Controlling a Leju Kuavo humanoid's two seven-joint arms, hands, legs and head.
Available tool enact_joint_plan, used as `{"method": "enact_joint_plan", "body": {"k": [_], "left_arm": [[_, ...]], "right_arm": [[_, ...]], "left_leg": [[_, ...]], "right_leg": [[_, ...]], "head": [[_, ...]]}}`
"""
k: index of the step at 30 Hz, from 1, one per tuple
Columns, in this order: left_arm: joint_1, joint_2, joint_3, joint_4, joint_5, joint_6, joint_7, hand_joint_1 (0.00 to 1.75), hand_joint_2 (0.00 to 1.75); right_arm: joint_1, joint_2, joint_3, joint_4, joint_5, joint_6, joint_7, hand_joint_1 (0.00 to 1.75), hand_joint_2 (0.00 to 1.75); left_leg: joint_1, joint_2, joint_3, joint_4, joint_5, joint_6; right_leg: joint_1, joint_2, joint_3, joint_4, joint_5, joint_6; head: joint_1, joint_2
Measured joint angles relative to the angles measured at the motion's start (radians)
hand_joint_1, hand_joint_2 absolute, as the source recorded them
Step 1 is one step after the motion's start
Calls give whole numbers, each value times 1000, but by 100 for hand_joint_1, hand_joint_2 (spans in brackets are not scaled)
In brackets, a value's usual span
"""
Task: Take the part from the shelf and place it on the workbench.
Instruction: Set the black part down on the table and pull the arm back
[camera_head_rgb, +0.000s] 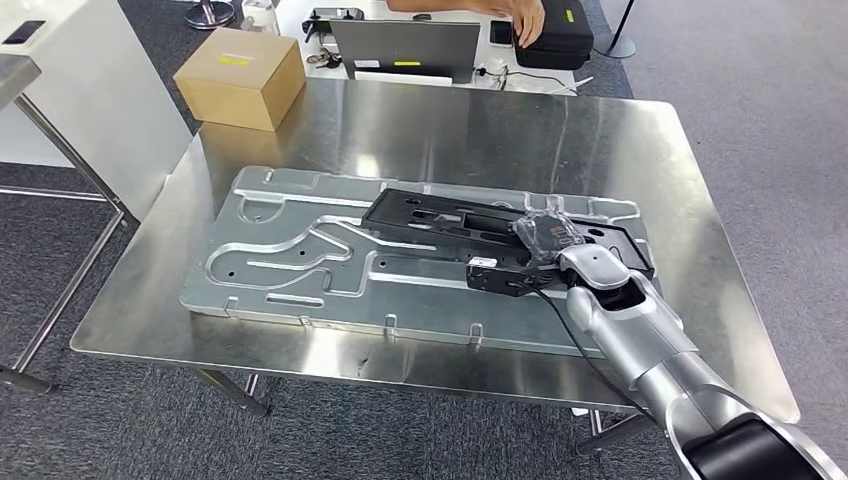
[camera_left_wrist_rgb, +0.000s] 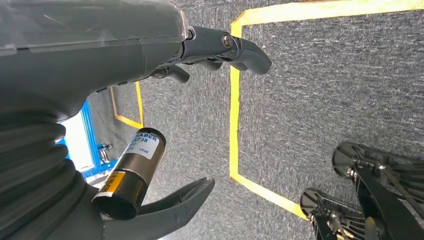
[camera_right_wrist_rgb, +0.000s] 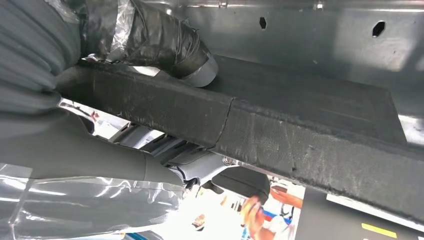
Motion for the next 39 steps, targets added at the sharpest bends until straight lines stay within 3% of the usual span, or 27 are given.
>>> {"method": "enact_joint_plan", "body": {"k": [3, 7, 11, 23, 34, 37, 39], "left_arm": [[-1, 2, 0, 6, 7, -4, 0, 0, 175], [-2, 7, 0, 17, 9, -19, -4, 0, 175], [-2, 15, 0, 31, 21, -18, 1, 0, 0], [-2, 24, 0, 57, 36, -5, 11, 0, 0], [-1, 24, 0, 65, 74, 7, 28, 0, 0], [0, 24, 0, 65, 72, 27, 40, 0, 0], [-1, 24, 0, 66, 69, 40, 44, 0, 0]], "right_arm": [[1, 22, 0, 13, 9, -1, -5, 0, 0], [3, 43, 0, 28, 18, 4, -15, 0, 0], [-1, 56, 0, 38, 29, 5, -20, 0, 0], [-65, 65, 1, -78, 31, 57, -31, 0, 0], [-105, 50, 18, -370, 27, 62, 0, 0, 0], [-116, 45, 24, -475, 27, 35, 1, 0, 0], [-125, 43, 28, -558, 17, 25, 4, 0, 0]], "left_leg": [[0, 2, 3, -2, 0, 0], [0, 3, 4, -3, 0, 0], [0, 5, 6, -4, 0, -1], [0, 5, 6, -6, 2, -3], [0, 4, 5, -6, 1, -3], [-3, 4, 7, -8, 2, 8], [2, 8, 15, -25, 11, 15]], "right_leg": [[0, 2, 1, 0, 0, 0], [1, 3, 0, 2, 0, 0], [1, 6, 1, 2, 0, 0], [0, 4, 0, 3, 0, -1], [0, 3, 0, 3, -1, -1], [-5, 5, 3, -5, 4, 7], [-4, 5, -1, 11, -12, 12]], "head": [[0, 0], [0, 0], [0, 0], [0, 0], [0, 0], [0, 0], [1, 0]]}}
